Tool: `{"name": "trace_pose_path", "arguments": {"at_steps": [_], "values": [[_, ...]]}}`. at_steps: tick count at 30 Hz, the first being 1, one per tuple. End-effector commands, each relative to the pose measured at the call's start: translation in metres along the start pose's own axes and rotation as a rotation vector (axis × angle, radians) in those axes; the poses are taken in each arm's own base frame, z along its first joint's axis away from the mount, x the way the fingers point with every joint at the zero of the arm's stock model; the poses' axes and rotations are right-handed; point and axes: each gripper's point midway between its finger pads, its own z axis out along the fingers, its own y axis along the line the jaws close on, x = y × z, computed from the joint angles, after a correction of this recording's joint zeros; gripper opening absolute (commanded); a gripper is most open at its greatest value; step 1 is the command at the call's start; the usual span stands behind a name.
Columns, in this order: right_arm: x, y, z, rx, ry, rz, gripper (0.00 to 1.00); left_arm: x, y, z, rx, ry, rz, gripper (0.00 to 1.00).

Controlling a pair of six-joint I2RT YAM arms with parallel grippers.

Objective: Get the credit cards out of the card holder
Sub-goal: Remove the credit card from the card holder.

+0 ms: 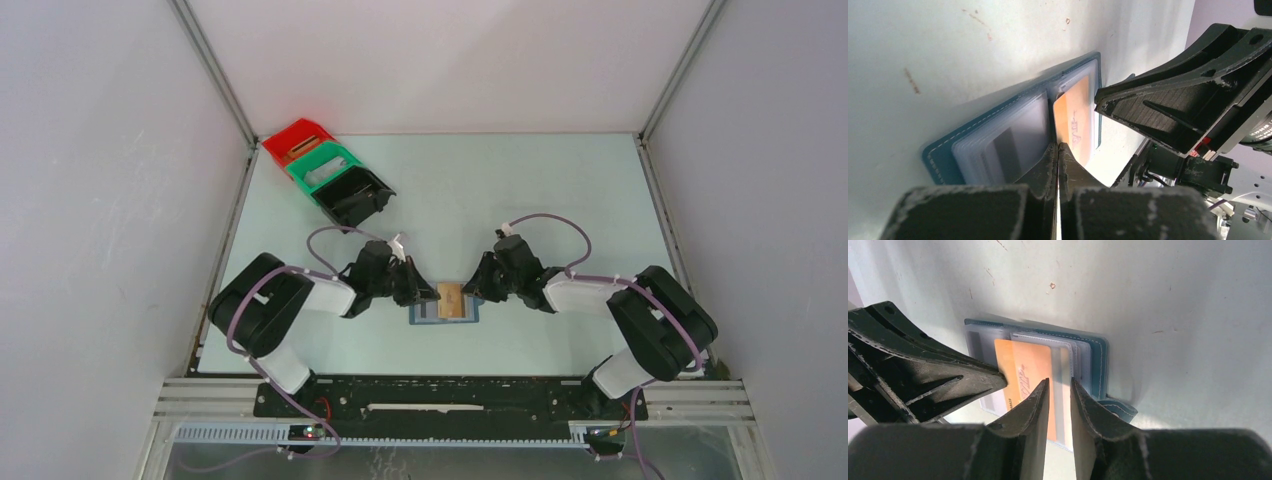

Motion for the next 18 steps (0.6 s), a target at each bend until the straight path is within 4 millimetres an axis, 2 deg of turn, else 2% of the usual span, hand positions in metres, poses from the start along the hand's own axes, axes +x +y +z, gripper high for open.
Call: {"name": "trace_pose_path", "arguments": {"at_steps": [1, 7, 14, 18], "values": [[0.008, -0.019, 0.001, 0.064, 0.030, 0.025, 0.31, 0.001, 0.000, -0.013, 0.006, 0.006, 0.048, 0.00], [0.008, -0.017, -0.001, 0.050, 0.029, 0.030, 0.31, 0.001, -0.003, -0.016, 0.011, 0.015, 0.059, 0.00], [-0.002, 0.015, -0.019, -0.050, -0.028, -0.013, 0.33, 0.000, -0.003, -0.019, 0.005, 0.019, 0.068, 0.00], [-0.001, 0.024, -0.023, -0.079, -0.032, -0.024, 0.34, 0.000, 0.000, -0.024, -0.020, 0.025, 0.079, 0.00]]}}
